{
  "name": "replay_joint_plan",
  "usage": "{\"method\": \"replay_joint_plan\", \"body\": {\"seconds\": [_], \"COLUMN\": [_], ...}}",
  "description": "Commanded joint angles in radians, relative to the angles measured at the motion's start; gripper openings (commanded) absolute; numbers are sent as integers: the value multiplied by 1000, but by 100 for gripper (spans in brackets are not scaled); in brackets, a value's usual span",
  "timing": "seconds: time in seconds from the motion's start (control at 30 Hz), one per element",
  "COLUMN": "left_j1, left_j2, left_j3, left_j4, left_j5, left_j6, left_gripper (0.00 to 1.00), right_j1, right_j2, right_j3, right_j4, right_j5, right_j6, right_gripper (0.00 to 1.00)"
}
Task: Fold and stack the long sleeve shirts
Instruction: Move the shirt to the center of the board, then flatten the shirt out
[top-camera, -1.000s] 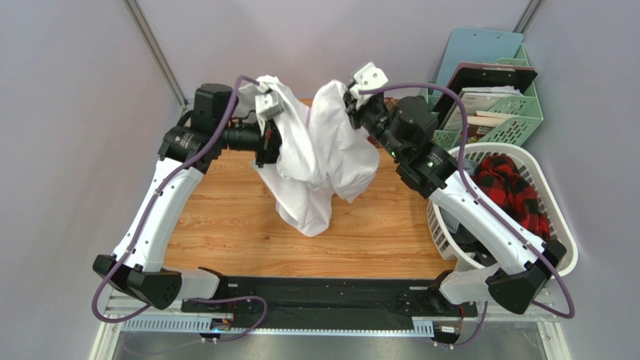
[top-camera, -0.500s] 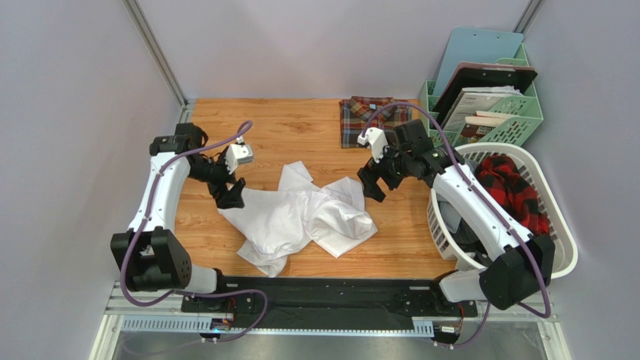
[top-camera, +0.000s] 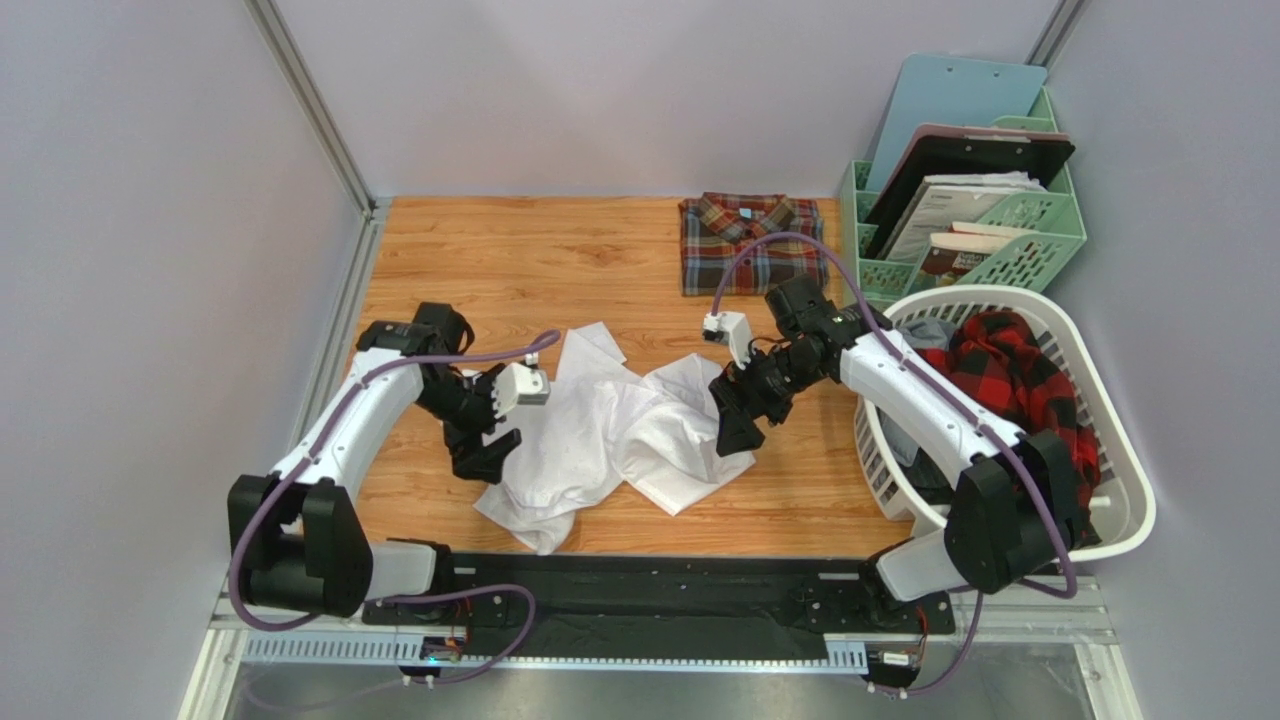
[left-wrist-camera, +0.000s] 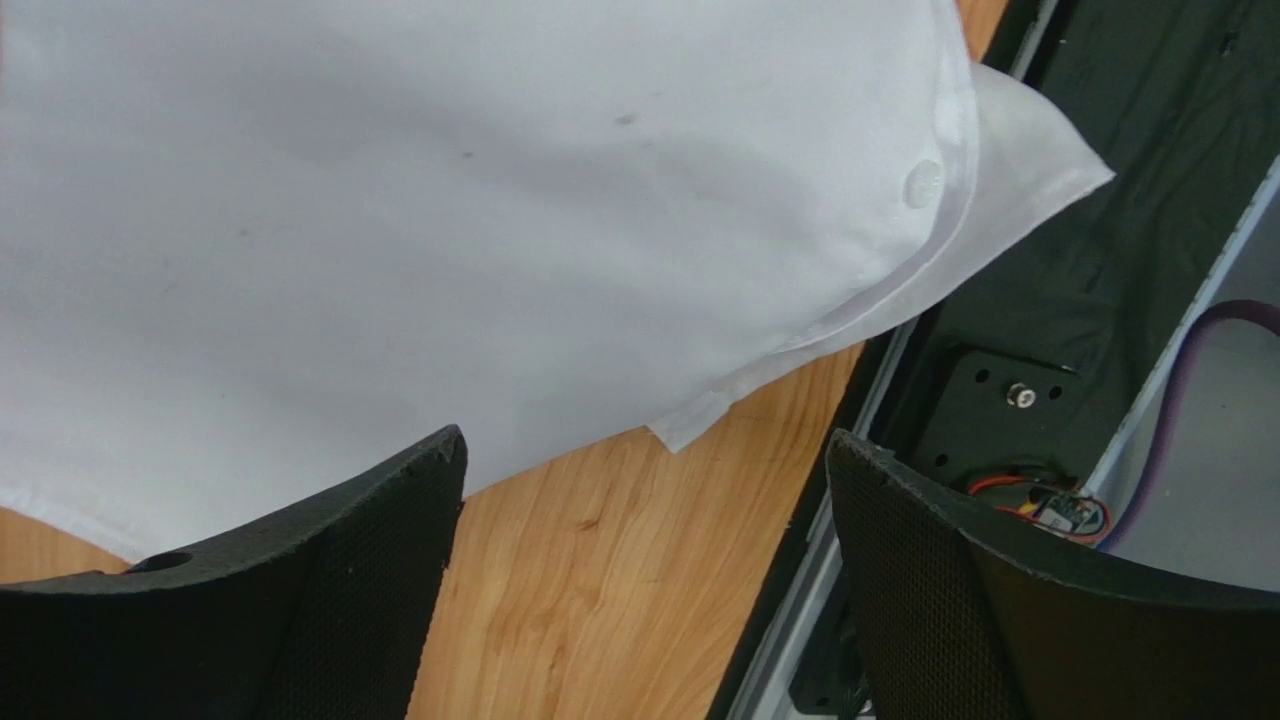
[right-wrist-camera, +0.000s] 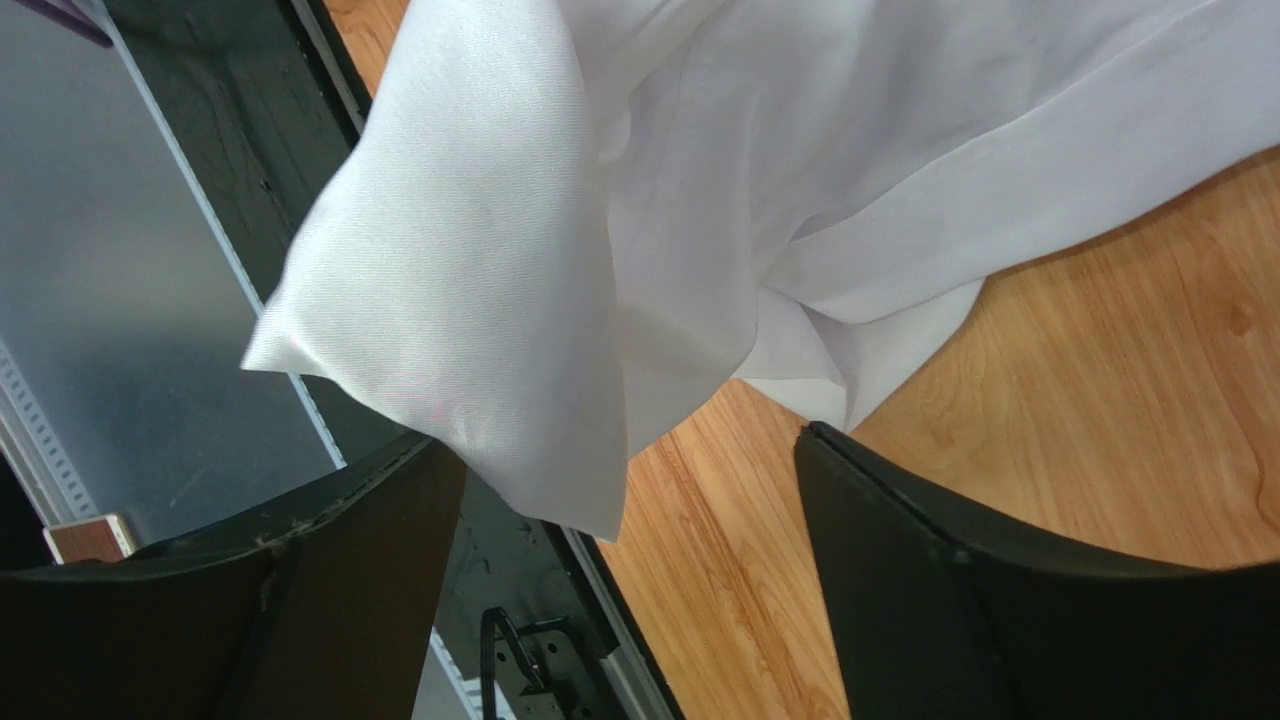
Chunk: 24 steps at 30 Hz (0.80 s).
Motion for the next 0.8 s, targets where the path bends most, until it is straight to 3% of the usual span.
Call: {"method": "replay_joint_plan", "body": {"seconds": [0.0, 0.17, 0.27, 0.3, 0.47, 0.77], "left_j1": [13, 53, 53, 53, 53, 61], "left_j2": [69, 221, 333, 393, 581, 659], "left_j3": [103, 274, 342, 362, 472, 437], "left_j4": [93, 142, 200, 234, 280, 302], "left_j5": [-40, -54, -135, -155, -285, -347], "left_j6": [-39, -47, -35, -35, 20, 97], "left_gripper": [91, 87, 84, 83, 78, 78], "right_j1": [13, 21, 22, 22, 22, 6], "right_j2": [58, 63, 53, 53, 23, 116], "right_j3": [45, 41, 65, 85, 96, 225], "right_j4": [-25, -30, -46, -51, -80, -25], "right_j5": [-59, -19, 15, 30, 76, 142], "right_j6": [-30, -36, -31, -30, -30, -7], "right_gripper": [70, 38, 14, 0, 0, 0]}}
